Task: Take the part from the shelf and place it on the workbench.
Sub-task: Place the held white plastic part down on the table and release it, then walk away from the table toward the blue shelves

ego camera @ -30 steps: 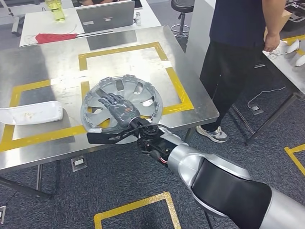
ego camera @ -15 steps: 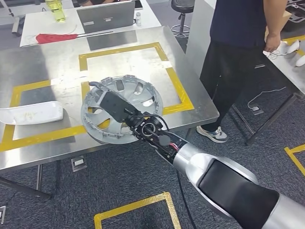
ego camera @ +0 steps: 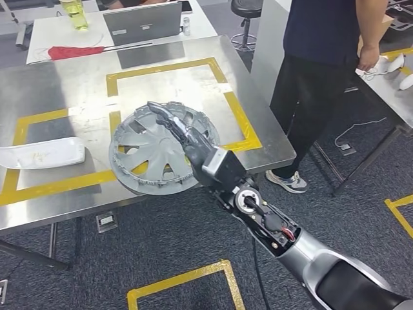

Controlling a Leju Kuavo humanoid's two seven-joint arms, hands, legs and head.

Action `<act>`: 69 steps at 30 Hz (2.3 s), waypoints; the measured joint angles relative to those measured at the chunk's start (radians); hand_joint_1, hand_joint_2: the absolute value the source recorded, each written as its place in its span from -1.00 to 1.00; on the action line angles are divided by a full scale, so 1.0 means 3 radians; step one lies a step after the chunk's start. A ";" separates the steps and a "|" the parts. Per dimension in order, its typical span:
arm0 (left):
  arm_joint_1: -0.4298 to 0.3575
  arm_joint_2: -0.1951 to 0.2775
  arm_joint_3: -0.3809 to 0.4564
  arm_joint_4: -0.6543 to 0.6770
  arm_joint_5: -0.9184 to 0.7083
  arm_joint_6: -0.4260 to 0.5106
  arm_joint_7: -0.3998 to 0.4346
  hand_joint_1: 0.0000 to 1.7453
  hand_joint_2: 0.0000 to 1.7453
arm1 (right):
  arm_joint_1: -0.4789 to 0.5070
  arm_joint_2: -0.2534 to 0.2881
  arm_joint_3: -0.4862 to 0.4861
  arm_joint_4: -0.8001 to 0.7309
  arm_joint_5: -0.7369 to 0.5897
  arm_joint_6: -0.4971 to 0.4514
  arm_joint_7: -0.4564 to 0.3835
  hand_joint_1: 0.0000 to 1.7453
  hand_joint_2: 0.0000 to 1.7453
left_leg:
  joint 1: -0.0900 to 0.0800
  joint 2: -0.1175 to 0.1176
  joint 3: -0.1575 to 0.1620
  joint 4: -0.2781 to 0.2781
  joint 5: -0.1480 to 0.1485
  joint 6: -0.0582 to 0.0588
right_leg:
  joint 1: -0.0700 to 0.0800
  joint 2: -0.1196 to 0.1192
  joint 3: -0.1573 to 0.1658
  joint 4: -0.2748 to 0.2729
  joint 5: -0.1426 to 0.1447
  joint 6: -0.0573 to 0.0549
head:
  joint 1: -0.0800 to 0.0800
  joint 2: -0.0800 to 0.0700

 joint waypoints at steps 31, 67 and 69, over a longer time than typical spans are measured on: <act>-0.0021 -0.0044 0.0009 -0.0003 -0.0141 -0.0055 0.0060 -1.00 -1.00 | 0.1156 -0.0647 -0.0726 -0.1600 -0.0547 0.0447 -0.0247 -1.00 -1.00 | 0.0041 0.0061 -0.0227 0.1029 -0.0667 -0.0103 | -0.0033 0.0070 -0.0088 0.0096 0.0057 -0.0067 | -0.0020 0.0000; -0.0025 -0.0006 -0.0014 -0.0004 -0.0224 -0.0082 0.0062 -1.00 -1.00 | 0.1294 -0.0716 -0.0980 -0.1657 -0.0618 0.0377 -0.0233 -1.00 -1.00 | 0.0006 -0.0112 0.0228 0.0216 -0.0323 -0.0014 | -0.0024 0.0248 -0.0151 0.0096 0.0112 -0.0061 | -0.0025 0.0000; -0.0032 -0.0002 -0.0014 -0.0004 -0.0223 -0.0079 0.0062 -1.00 -1.00 | 0.1291 -0.0719 -0.0984 -0.1655 -0.0610 0.0385 -0.0222 -1.00 -1.00 | -0.0001 -0.0159 0.0293 0.0065 -0.0304 0.0009 | -0.0024 0.0308 -0.0168 0.0097 0.0118 -0.0021 | -0.0025 0.0000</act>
